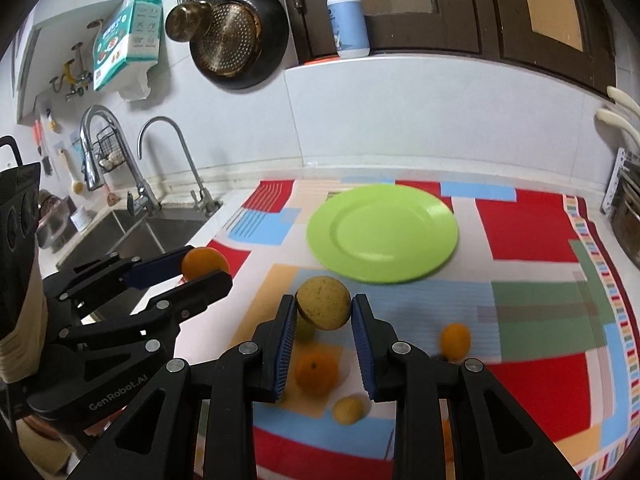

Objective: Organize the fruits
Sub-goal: 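Carry both fruits over the green plate and open both tools to release them, then lift both open tools away from the plate toward the remaining fruits, then grasp the green lime with the left tool while the right tool grasps the large orange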

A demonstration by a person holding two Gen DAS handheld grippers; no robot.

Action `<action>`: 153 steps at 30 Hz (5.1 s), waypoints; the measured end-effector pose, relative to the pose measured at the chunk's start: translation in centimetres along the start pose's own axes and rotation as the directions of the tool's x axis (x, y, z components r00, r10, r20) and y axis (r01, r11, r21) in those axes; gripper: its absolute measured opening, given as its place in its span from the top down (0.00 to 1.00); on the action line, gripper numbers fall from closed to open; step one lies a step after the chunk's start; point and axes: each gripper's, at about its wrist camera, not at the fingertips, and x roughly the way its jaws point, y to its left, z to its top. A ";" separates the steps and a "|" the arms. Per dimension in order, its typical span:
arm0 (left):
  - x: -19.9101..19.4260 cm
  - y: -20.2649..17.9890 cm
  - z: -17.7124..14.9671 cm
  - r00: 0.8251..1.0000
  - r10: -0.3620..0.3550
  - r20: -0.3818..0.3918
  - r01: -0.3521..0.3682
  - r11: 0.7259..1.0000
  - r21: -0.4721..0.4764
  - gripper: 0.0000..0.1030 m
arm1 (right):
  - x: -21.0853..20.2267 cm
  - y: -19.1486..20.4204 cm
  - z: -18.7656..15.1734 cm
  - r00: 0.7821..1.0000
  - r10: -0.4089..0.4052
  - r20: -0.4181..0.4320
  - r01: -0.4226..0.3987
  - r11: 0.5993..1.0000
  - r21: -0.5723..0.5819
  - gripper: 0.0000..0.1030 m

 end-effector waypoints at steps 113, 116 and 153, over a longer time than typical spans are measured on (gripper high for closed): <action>-0.9 -1.2 -3.4 0.992 0.071 -0.105 -0.077 0.995 -0.057 0.22 | -2.6 -3.9 -3.0 0.962 -0.265 -0.067 0.270 0.958 0.100 0.45; -0.8 -1.3 -4.1 0.990 0.072 -0.120 -0.079 0.995 -0.057 0.22 | -2.6 -3.9 -3.7 0.961 -0.265 -0.084 0.273 0.957 0.102 0.45; 5.2 -3.2 -9.3 0.949 0.010 -0.314 -0.020 0.999 -0.028 0.42 | 1.2 -6.6 -10.9 0.923 -0.226 -0.312 0.290 0.941 0.174 0.45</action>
